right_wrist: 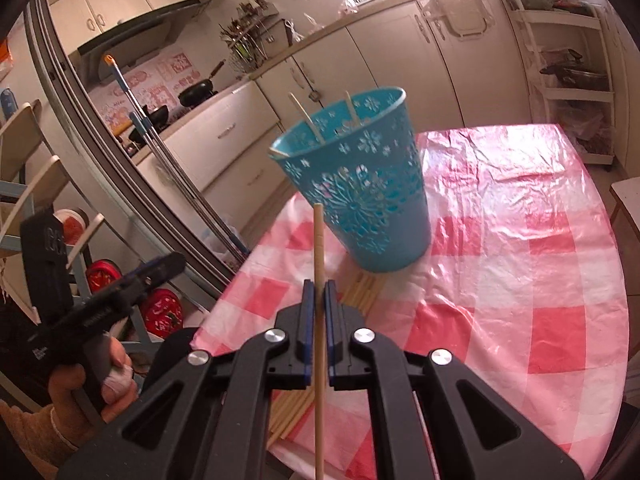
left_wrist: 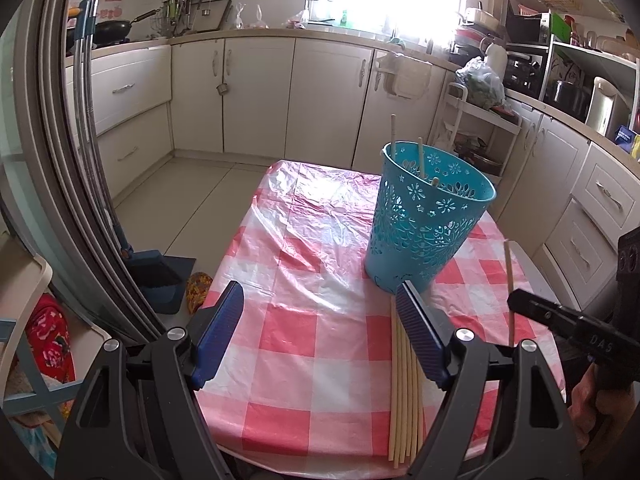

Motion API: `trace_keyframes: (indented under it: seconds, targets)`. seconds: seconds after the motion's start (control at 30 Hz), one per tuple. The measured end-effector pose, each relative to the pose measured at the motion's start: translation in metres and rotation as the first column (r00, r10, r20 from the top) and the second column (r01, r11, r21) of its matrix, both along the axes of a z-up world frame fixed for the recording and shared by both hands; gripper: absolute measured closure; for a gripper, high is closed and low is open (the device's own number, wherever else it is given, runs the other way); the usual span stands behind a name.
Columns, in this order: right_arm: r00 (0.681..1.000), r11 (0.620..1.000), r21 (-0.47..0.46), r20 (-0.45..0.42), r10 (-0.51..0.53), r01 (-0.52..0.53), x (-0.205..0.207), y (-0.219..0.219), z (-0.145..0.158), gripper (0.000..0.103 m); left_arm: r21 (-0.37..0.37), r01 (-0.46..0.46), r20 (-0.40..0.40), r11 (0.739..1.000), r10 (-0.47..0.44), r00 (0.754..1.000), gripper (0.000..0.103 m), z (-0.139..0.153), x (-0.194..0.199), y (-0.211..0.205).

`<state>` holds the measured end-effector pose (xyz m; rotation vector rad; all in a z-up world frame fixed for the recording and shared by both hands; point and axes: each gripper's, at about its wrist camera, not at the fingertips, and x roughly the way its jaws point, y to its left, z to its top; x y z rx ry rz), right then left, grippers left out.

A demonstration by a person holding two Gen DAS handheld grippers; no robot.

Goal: Organize utensils
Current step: 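Lift the chopstick with the right tool and drop it into the basket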

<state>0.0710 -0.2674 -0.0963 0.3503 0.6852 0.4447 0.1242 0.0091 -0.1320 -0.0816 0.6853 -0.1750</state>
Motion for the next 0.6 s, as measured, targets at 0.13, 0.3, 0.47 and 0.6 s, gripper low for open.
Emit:
trace_keyframes:
  seconds: [0.13,0.3,0.47,0.6]
  targets:
    - [0.998,0.999,0.034,0.066,0.011,-0.014,-0.003,0.001,0.027,0.097,-0.004,-0.002,-0.003,1.000,0.002,1.000,0.028,0.000,0.000,0.000]
    - [0.989,0.997,0.079,0.146,0.010,-0.022,-0.002,-0.003,0.063,0.097,-0.001,-0.002,-0.002,1.000,0.002,1.000,0.028,0.001,-0.001,0.000]
    - [0.969,0.994,0.114,0.245,-0.026,-0.002,0.004,-0.007,0.101,0.097,0.008,0.000,0.002,1.000,0.000,1.000,0.027,0.003,-0.003,-0.003]
    - [0.943,0.990,0.139,0.324,-0.077,0.033,0.011,-0.005,0.124,0.097,0.017,0.000,0.003,1.000,0.000,1.000,0.026,0.003,-0.004,-0.006]
